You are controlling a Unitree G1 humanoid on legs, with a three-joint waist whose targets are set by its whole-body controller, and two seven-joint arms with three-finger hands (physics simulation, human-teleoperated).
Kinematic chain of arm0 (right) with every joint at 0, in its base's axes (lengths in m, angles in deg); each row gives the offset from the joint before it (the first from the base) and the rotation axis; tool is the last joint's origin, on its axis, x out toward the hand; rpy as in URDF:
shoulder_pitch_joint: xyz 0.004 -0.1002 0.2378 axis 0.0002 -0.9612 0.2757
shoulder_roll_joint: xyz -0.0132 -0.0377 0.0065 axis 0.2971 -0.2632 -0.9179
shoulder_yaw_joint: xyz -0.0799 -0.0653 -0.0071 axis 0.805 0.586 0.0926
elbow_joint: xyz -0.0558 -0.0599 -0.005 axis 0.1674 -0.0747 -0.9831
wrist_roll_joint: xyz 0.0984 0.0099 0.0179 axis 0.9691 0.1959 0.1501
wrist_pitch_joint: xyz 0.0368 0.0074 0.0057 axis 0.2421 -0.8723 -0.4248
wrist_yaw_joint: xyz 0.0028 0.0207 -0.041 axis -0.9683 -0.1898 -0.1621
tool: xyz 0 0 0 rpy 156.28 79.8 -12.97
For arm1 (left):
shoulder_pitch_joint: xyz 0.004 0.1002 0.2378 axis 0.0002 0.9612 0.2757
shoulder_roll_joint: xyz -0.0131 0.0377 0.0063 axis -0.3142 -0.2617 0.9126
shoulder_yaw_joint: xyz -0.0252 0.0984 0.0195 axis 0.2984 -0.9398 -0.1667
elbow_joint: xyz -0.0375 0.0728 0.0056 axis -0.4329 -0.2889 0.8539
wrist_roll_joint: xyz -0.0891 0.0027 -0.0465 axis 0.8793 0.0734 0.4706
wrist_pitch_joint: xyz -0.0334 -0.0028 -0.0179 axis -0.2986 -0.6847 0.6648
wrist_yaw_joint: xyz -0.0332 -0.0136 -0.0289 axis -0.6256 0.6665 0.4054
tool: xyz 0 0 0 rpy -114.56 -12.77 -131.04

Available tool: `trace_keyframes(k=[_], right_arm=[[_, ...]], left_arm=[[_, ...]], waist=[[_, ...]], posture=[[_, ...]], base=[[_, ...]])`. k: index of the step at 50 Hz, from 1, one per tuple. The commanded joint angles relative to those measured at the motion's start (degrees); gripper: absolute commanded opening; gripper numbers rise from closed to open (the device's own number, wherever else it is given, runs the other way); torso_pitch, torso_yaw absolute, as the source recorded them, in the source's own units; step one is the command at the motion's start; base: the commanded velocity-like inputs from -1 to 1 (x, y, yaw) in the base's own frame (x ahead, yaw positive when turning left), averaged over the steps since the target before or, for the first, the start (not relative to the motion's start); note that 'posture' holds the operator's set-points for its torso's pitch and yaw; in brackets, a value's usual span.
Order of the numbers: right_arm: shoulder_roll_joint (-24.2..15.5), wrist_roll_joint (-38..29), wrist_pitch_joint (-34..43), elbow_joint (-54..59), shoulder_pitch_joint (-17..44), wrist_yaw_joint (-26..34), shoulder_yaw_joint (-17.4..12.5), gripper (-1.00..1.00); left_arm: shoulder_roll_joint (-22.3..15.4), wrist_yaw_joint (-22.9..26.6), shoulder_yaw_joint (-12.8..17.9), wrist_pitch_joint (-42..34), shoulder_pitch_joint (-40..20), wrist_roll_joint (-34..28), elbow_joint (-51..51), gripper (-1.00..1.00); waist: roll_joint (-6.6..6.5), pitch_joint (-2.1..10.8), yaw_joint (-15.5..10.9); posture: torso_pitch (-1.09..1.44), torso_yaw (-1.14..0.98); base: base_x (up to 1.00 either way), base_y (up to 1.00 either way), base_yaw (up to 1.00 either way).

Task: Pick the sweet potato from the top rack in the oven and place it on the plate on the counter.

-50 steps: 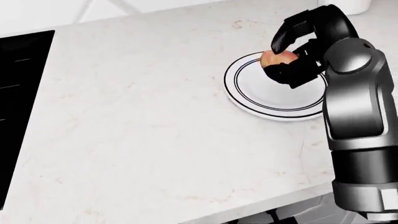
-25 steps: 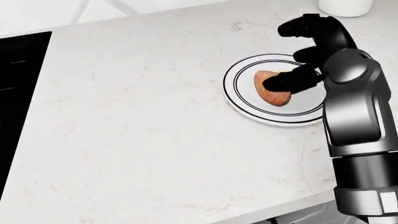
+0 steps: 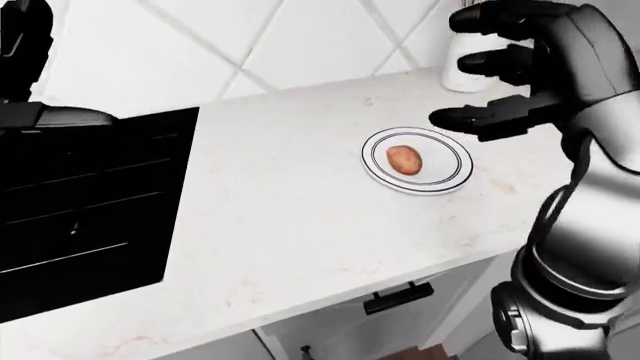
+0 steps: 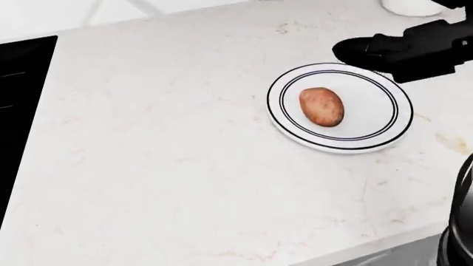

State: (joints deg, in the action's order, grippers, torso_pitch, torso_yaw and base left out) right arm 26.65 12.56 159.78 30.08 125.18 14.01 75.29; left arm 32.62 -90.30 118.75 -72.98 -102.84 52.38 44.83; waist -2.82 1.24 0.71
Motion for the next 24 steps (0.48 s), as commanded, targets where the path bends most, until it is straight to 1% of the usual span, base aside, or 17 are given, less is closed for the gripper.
trace_keyframes(k=[1, 2, 3, 4, 6, 8, 10, 12, 13, 15, 16, 17, 19, 20, 22, 23, 24], right_arm=[[-0.99, -4.46, 1.84, -4.97, -0.19, 3.31, -2.07, 0.58], [-1.7, -5.62, 2.63, -7.88, -1.91, 4.25, -3.48, 1.0], [-3.4, -7.12, 4.72, -11.44, -3.1, 6.56, -4.26, 1.0], [-5.4, -8.77, 6.93, -13.73, -2.89, 8.7, -4.45, 1.0], [-8.37, -11.0, 10.04, -16.88, -2.66, 12.01, -5.22, 1.0], [-9.94, -12.58, 11.54, -20.77, -5.06, 14.1, -6.46, 1.0], [-11.34, -12.61, 11.81, -24.1, -8.16, 15.74, -10.0, 1.0], [-12.57, -12.75, 10.2, -24.69, -8.79, 19.73, -16.44, 1.0], [-12.9, -13.16, 9.5, -24.73, -8.82, 21.24, -18.16, 1.0], [-13.34, -14.78, 7.22, -24.74, -9.0, 26.95, -24.42, 1.0], [-12.41, -15.39, 4.99, -24.74, -9.24, 29.53, -27.99, 1.0], [-11.9, -15.39, 2.52, -24.74, -9.21, 32.43, -32.67, 1.0], [-12.04, -14.96, -0.31, -24.74, -8.9, 36.68, -39.45, 1.0], [-12.21, -14.45, -1.47, -24.74, -8.69, 38.12, -42.41, 1.0], [-12.34, -13.01, -3.8, -24.74, -8.48, 39.26, -46.73, 1.0], [-13.23, -11.92, -4.37, -24.74, -8.43, 40.67, -50.36, 1.0], [-14.32, -10.93, -4.71, -24.74, -8.41, 41.4, -53.08, 1.0]], left_arm=[[-1.06, 0.51, 2.95, 4.46, 3.82, 0.25, 0.64, 1.0], [-0.31, 1.85, 4.46, 5.19, 6.77, -1.49, 1.11, 1.0], [0.42, 3.05, 5.39, 5.86, 8.58, -2.69, 1.12, 1.0], [1.27, 4.61, 6.22, 6.23, 10.74, -5.64, 0.98, 1.0], [2.67, 7.34, 6.92, 6.83, 12.45, -10.35, 0.11, 1.0], [4.2, 10.08, 7.12, 7.56, 13.49, -14.84, -0.6, 1.0], [5.27, 11.66, 6.34, 8.12, 12.67, -18.76, -1.92, 1.0], [5.84, 12.25, 6.32, 8.48, 11.74, -21.5, -2.48, 1.0], [6.14, 12.61, 6.23, 8.66, 11.64, -22.85, -2.44, 1.0], [6.97, 13.01, 7.1, 9.41, 11.81, -25.37, -2.73, 1.0], [7.54, 12.62, 7.74, 9.73, 11.78, -26.27, -2.94, 1.0], [8.05, 12.57, 7.57, 10.82, 12.5, -29.26, -2.88, 1.0], [9.05, 11.85, 8.23, 11.42, 12.01, -31.54, -3.46, 1.0], [9.44, 11.58, 8.39, 12.04, 11.97, -32.61, -3.75, 1.0], [10.19, 11.13, 8.74, 12.29, 12.17, -33.58, -3.53, 1.0], [10.8, 10.71, 9.54, 12.39, 12.77, -33.88, -2.53, 1.0], [11.22, 10.14, 10.24, 12.88, 12.96, -34.35, -2.13, 1.0]], waist=[[-0.1, 0.68, 0.1], [-0.19, 0.54, 0.05], [-0.22, 0.43, -0.02], [-0.16, 0.41, -0.14], [-0.07, 0.41, -0.4], [-0.07, 0.4, -0.45], [0.08, 0.32, -0.42], [0.39, 0.38, -0.42], [0.53, 0.44, -0.38], [0.73, 0.49, -0.26], [0.78, 0.43, -0.22], [0.79, 0.34, -0.15], [0.87, 0.22, -0.02], [0.92, 0.23, -0.01], [0.94, 0.21, -0.01], [0.93, 0.2, 0.04], [0.95, 0.26, 0.11]], posture=[[-0.14, 0.0], [-0.14, 0.0], [-0.14, 0.0], [-0.14, 0.0], [-0.14, 0.0], [-0.14, 0.0], [-0.14, 0.0], [-0.14, 0.0], [-0.14, 0.0], [-0.14, 0.0], [-0.14, 0.0], [-0.14, 0.0], [-0.14, 0.0], [-0.14, 0.0], [-0.14, 0.0], [-0.14, 0.0], [-0.14, 0.0]], base=[[0.0, 0.0, 0.0], [0.0, 0.0, 0.0], [0.0, 0.0, 0.0], [0.0, 0.0, 0.0], [0.0, 0.0, 0.0], [0.0, 0.0, 0.0], [0.0, 0.0, 0.0], [0.0, 0.0, 0.0], [0.0, 0.0, 0.0], [0.0, 0.0, 0.0], [0.0, 0.0, 0.0], [0.0, 0.0, 0.0], [0.0, 0.0, 0.0], [0.0, 0.0, 0.0], [0.0, 0.0, 0.0], [0.0, 0.0, 0.0], [0.0, 0.0, 0.0]])
